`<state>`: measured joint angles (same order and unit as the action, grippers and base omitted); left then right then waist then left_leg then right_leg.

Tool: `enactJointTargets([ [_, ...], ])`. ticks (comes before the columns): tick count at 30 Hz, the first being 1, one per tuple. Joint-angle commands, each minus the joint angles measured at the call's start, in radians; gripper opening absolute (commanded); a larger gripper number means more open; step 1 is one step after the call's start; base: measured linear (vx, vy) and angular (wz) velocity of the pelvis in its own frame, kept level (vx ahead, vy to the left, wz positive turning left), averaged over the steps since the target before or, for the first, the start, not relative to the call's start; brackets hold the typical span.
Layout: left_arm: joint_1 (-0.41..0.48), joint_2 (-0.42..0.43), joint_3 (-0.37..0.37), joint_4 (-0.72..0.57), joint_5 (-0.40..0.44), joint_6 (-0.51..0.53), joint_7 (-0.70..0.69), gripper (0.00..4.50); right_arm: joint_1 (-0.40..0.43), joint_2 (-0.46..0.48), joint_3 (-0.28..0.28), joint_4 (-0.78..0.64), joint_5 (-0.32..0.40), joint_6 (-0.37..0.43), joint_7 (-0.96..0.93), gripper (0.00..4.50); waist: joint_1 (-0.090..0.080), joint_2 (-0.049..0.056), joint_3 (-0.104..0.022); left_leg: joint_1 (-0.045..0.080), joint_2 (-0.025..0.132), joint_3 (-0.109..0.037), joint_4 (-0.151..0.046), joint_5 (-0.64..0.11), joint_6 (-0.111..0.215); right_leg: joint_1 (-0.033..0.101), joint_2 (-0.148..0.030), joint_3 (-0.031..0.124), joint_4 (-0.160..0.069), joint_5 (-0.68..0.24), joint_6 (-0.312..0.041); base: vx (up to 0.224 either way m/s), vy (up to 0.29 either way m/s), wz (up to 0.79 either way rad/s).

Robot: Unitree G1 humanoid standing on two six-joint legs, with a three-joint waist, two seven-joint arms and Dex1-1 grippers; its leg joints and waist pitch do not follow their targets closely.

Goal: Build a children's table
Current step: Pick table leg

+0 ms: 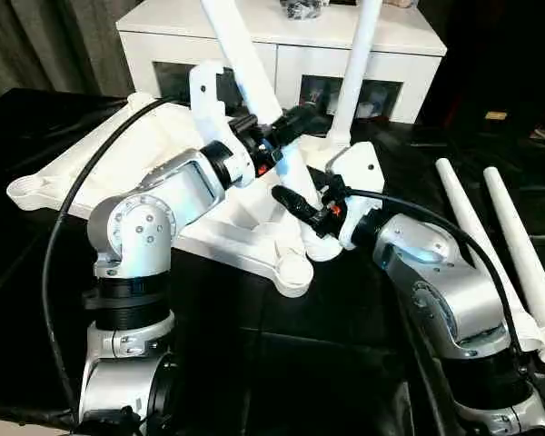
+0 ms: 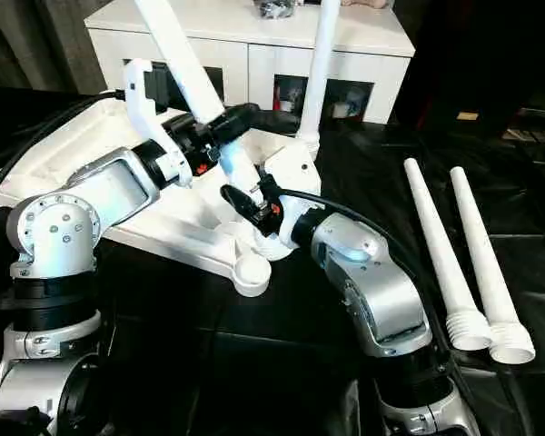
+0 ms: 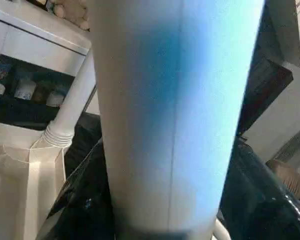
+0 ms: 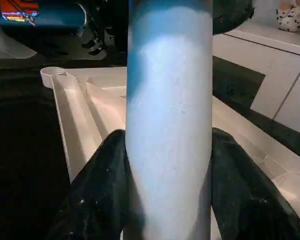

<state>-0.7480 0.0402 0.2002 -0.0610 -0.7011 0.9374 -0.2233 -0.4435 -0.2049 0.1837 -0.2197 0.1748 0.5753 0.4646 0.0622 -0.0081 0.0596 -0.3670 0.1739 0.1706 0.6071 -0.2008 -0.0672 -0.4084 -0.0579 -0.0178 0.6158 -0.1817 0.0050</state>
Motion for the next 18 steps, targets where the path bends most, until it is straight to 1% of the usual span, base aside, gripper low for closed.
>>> enactJointTargets([
  [1, -0.012, -0.006, -0.01, -0.012, -0.012, 0.001, -0.004, 2.34, -0.022, -0.001, -0.011, 0.032, -0.026, 0.002, -0.028, 1.82, 0.003, -0.01, -0.072, 0.003, 0.031, -0.008, -0.059, -0.048, 0.03, 0.062, -0.057, 0.033, -0.054, -0.059, -0.209, 0.0, 0.0, 0.0],
  [3, -0.012, -0.008, -0.003, -0.016, -0.017, -0.003, -0.002, 2.26, -0.024, 0.0, -0.01, 0.035, -0.028, 0.0, -0.033, 1.82, 0.003, -0.011, -0.073, 0.003, 0.031, -0.007, -0.059, -0.045, 0.031, 0.062, -0.057, 0.033, -0.054, -0.056, -0.21, 0.0, 0.0, 0.0],
  [5, -0.012, -0.001, 0.004, -0.019, -0.024, -0.002, -0.007, 2.0, -0.031, 0.004, -0.011, 0.039, -0.03, -0.008, -0.043, 1.82, 0.002, -0.01, -0.073, 0.004, 0.031, -0.007, -0.059, -0.05, 0.028, 0.061, -0.056, 0.033, -0.054, -0.061, -0.212, 0.0, 0.0, 0.0],
  [6, -0.013, 0.001, 0.004, -0.017, -0.023, -0.003, -0.008, 1.93, -0.032, 0.007, -0.016, 0.04, -0.025, -0.007, -0.043, 2.38, 0.002, -0.01, -0.072, 0.004, 0.031, -0.008, -0.059, -0.053, 0.029, 0.061, -0.056, 0.033, -0.054, -0.065, -0.212, 0.0, 0.0, 0.0],
  [7, -0.013, 0.005, 0.004, -0.015, -0.022, -0.004, -0.01, 1.9, -0.034, 0.014, -0.027, 0.043, -0.013, -0.005, -0.044, 2.52, 0.001, -0.008, -0.072, 0.004, 0.031, -0.008, -0.059, -0.061, 0.027, 0.06, -0.056, 0.033, -0.055, -0.074, -0.21, 0.0, 0.0, 0.0],
  [8, -0.014, 0.017, 0.0, -0.012, -0.016, -0.01, -0.019, 1.85, -0.041, 0.034, -0.07, 0.045, 0.034, 0.017, -0.044, 2.52, 0.0, -0.008, -0.071, 0.005, 0.031, -0.007, -0.06, -0.067, 0.025, 0.059, -0.056, 0.033, -0.057, -0.083, -0.209, 0.0, 0.0, 0.0],
  [9, -0.015, 0.025, -0.004, -0.012, -0.012, -0.012, -0.027, 1.82, -0.046, 0.045, -0.097, 0.043, 0.065, 0.036, -0.045, 2.57, 0.0, -0.008, -0.072, 0.006, 0.03, -0.006, -0.06, -0.069, 0.028, 0.059, -0.056, 0.034, -0.056, -0.08, -0.21, 0.0, 0.0, 0.0],
  [10, -0.014, 0.042, -0.012, -0.017, -0.013, -0.008, -0.05, 1.81, -0.053, 0.052, -0.137, 0.03, 0.126, 0.072, -0.022, 2.7, 0.001, -0.009, -0.073, 0.005, 0.032, -0.008, -0.061, -0.067, 0.03, 0.06, -0.055, 0.033, -0.055, -0.075, -0.209, 0.0, 0.0, 0.0],
  [11, -0.014, 0.054, -0.018, -0.019, -0.014, -0.005, -0.066, 1.81, -0.059, 0.048, -0.165, 0.018, 0.175, 0.104, 0.004, 2.85, 0.003, -0.007, -0.075, 0.007, 0.031, -0.01, -0.061, -0.061, 0.037, 0.063, -0.055, 0.033, -0.05, -0.058, -0.209, 0.0, 0.0, 0.0],
  [12, -0.014, 0.057, -0.019, -0.02, -0.014, -0.003, -0.07, 1.81, -0.06, 0.046, -0.169, 0.016, 0.183, 0.109, 0.009, 2.93, 0.003, -0.007, -0.075, 0.007, 0.032, -0.009, -0.06, -0.052, 0.039, 0.061, -0.054, 0.032, -0.05, -0.044, -0.212, 0.0, 0.0, 0.0],
  [13, -0.013, 0.086, -0.034, -0.032, -0.023, 0.017, -0.106, 1.81, -0.066, 0.021, -0.198, -0.002, 0.244, 0.154, 0.06, 2.93, 0.003, -0.004, -0.074, 0.006, 0.033, -0.009, -0.06, -0.044, 0.036, 0.059, -0.054, 0.032, -0.05, -0.034, -0.215, 0.0, 0.0, 0.0],
  [14, -0.013, 0.095, -0.039, -0.038, -0.029, 0.025, -0.122, 1.8, -0.067, 0.004, -0.207, -0.008, 0.267, 0.172, 0.085, 3.03, 0.005, -0.005, -0.076, 0.008, 0.032, -0.009, -0.058, -0.035, 0.042, 0.062, -0.052, 0.031, -0.046, -0.011, -0.218, 0.0, 0.0, 0.0],
  [15, -0.014, 0.099, -0.041, -0.039, -0.033, 0.03, -0.128, 1.8, -0.068, -0.008, -0.214, -0.01, 0.285, 0.189, 0.103, 3.15, 0.005, -0.005, -0.074, 0.006, 0.032, -0.008, -0.059, -0.034, 0.041, 0.061, -0.053, 0.031, -0.047, -0.008, -0.222, 0.0, 0.0, 0.0],
  [16, -0.014, 0.112, -0.051, -0.047, -0.042, 0.037, -0.155, 1.8, -0.066, -0.049, -0.222, -0.017, 0.325, 0.232, 0.16, 3.28, 0.005, -0.005, -0.074, 0.007, 0.032, -0.008, -0.058, -0.034, 0.041, 0.062, -0.054, 0.031, -0.047, -0.008, -0.227, 0.0, 0.0, 0.0],
  [17, -0.014, 0.119, -0.056, -0.051, -0.047, 0.043, -0.168, 1.8, -0.064, -0.076, -0.222, -0.022, 0.343, 0.254, 0.195, 3.35, 0.009, -0.008, -0.074, 0.007, 0.032, -0.006, -0.057, -0.038, 0.044, 0.064, -0.053, 0.032, -0.048, -0.014, -0.23, 0.0, 0.0, 0.0],
  [18, -0.014, 0.127, -0.062, -0.055, -0.051, 0.047, -0.181, 1.8, -0.061, -0.107, -0.218, -0.027, 0.36, 0.278, 0.232, 3.4, 0.01, -0.008, -0.074, 0.006, 0.032, -0.007, -0.057, -0.033, 0.043, 0.066, -0.054, 0.032, -0.047, -0.014, -0.23, 0.0, 0.0, 0.0],
])
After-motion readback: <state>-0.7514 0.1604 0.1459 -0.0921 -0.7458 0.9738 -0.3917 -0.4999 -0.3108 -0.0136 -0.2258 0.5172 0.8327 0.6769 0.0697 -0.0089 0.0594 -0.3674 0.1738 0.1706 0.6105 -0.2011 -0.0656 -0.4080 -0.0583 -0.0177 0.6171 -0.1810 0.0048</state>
